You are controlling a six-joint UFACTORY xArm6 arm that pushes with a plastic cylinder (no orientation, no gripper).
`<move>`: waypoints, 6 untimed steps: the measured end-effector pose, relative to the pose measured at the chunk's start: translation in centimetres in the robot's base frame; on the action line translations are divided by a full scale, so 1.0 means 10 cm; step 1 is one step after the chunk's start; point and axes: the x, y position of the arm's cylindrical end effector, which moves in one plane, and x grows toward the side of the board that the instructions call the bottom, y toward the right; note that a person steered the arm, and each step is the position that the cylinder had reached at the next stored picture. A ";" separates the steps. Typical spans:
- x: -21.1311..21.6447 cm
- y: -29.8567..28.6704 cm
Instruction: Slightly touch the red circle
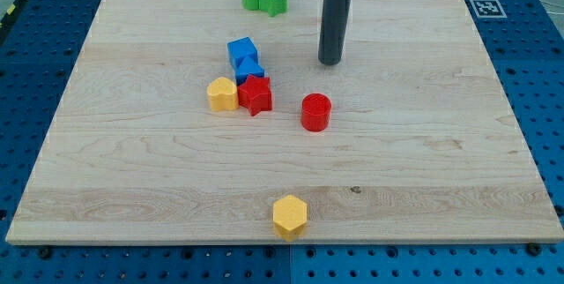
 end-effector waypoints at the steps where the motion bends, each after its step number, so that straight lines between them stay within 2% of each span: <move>1: 0.39 0.00; 2: 0.79 0.06; 4: 1.15 0.47; 5: 1.29 0.44; 6: 1.29 0.17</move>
